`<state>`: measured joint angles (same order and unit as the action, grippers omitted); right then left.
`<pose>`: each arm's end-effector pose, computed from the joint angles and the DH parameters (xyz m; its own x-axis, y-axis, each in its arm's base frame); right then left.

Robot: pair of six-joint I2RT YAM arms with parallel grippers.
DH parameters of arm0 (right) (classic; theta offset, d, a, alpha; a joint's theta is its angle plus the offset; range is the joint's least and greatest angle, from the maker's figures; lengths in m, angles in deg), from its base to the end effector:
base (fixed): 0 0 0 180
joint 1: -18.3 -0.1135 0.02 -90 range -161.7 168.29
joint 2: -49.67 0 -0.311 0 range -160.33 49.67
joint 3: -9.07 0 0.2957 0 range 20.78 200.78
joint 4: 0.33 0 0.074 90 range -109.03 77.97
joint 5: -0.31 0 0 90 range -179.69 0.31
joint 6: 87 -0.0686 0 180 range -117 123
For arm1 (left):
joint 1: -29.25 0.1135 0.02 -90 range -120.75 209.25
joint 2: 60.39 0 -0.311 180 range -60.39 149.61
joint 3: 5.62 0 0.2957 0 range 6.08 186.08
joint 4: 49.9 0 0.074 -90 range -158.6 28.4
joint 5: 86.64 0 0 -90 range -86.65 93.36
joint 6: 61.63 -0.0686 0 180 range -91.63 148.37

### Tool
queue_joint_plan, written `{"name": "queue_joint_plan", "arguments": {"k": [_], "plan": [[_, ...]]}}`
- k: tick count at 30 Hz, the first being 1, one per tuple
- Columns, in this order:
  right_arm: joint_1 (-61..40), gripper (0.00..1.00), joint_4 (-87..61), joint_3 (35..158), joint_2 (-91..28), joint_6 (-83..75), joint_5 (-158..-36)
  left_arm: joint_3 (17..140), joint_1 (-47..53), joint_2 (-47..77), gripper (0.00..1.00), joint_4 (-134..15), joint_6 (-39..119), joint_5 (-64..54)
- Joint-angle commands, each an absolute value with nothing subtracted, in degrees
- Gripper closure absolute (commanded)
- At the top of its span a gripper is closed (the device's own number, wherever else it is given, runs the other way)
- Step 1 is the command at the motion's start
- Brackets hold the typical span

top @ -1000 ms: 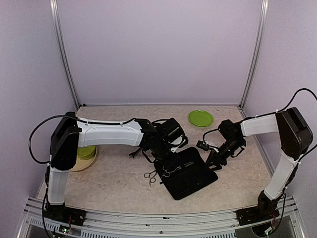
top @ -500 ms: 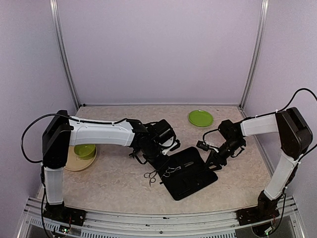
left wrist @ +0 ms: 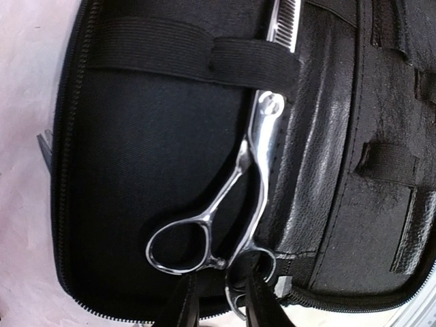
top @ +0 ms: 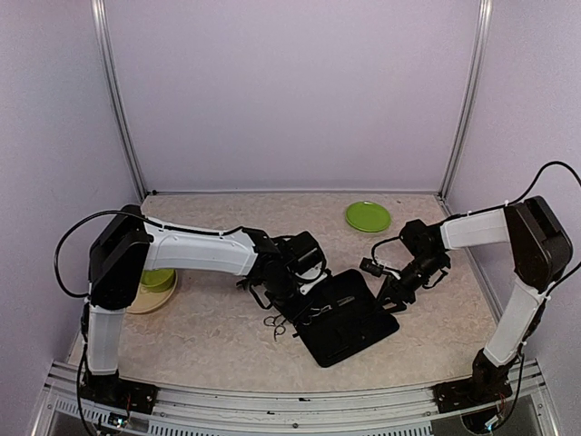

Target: Sort the hair-cutting tools

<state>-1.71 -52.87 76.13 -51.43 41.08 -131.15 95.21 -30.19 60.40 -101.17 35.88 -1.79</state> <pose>0.2968 0.1564 0.1280 -0.5573 -0.6948 -0.4546 -0.8096 0.3330 0.4834 0.2504 -0.4362 0.1450 -0.5913 0.7454 -0.3079 0.8019 0.5839 -0.1263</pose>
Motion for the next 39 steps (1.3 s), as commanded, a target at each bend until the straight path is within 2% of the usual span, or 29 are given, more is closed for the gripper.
{"name": "queue_joint_plan", "arguments": {"k": [1, 11, 29, 35, 39], "plan": [[-2.7, 0.49, -55.1, 76.0, -53.3, 42.0, -131.2, 96.8, -30.9, 63.2, 0.78, -100.0, 36.4, -2.9], [-3.3, 0.49, -54.8, 75.7, -53.5, 41.9, -130.1, 101.8, -32.1, 67.3, 1.00, -99.0, 37.2, -3.6], [-3.5, 0.49, -55.4, 75.7, -53.7, 42.2, -130.6, 103.7, -31.8, 69.1, 1.00, -94.1, 40.2, -2.8], [-3.5, 0.49, -55.6, 75.7, -53.1, 42.3, -131.1, 102.4, -32.2, 64.8, 0.68, -97.1, 40.1, 0.2], [-3.5, 0.49, -55.6, 75.7, -52.8, 42.4, -131.1, 96.7, -31.9, 56.7, 0.59, -97.4, 41.2, 2.0]]}}
